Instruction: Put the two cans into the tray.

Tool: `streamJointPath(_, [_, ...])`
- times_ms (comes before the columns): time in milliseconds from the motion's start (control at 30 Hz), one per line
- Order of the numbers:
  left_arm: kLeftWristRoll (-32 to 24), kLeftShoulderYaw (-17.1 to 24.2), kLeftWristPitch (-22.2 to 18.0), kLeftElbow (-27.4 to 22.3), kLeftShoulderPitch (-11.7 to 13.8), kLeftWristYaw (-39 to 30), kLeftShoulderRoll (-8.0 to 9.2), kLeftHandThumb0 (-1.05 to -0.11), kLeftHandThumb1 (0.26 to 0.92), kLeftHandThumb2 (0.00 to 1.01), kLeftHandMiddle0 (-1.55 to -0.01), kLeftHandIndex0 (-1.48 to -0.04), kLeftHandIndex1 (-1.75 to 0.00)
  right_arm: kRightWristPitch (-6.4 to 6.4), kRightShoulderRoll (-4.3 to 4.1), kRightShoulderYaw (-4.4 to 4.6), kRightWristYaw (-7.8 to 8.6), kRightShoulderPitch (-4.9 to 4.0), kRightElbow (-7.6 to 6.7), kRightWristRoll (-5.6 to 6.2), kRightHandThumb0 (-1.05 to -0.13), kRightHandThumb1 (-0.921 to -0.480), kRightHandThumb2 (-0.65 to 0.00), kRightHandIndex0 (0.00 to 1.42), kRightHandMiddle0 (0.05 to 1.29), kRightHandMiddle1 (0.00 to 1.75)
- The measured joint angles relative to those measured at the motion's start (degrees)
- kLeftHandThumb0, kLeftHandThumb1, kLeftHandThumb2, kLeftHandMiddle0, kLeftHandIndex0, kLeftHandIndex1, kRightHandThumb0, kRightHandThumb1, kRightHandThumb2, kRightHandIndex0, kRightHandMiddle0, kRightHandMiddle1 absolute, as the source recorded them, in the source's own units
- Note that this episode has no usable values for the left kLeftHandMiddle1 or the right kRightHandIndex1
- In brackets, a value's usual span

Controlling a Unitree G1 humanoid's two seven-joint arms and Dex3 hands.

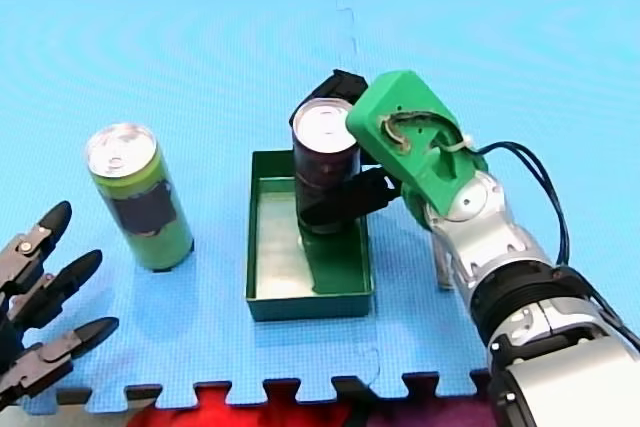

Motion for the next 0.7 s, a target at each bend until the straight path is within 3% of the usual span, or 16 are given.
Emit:
streamJointPath(300, [-0.12,0.01,-0.01,-0.30,0.38,-0.05,-0.05,-1.048,0.830,0.00,-0.45,-0.22,0.00,-0.58,-0.04,0.63,-0.24,0.03,0.00,-0.39,-0.340,-0.831,-0.006,0.92,0.62,1.75])
streamJointPath(700, [-0.49,0.19,-0.04,-0.58,0.74,-0.55,-0.03,-1.048,0.829,0.00,-0.46,-0.22,0.00,-0.83,-0.01,0.81,-0.35,0.15,0.00,-0.35,-0.339,-0.834,-0.004,0.91,0.62,1.75])
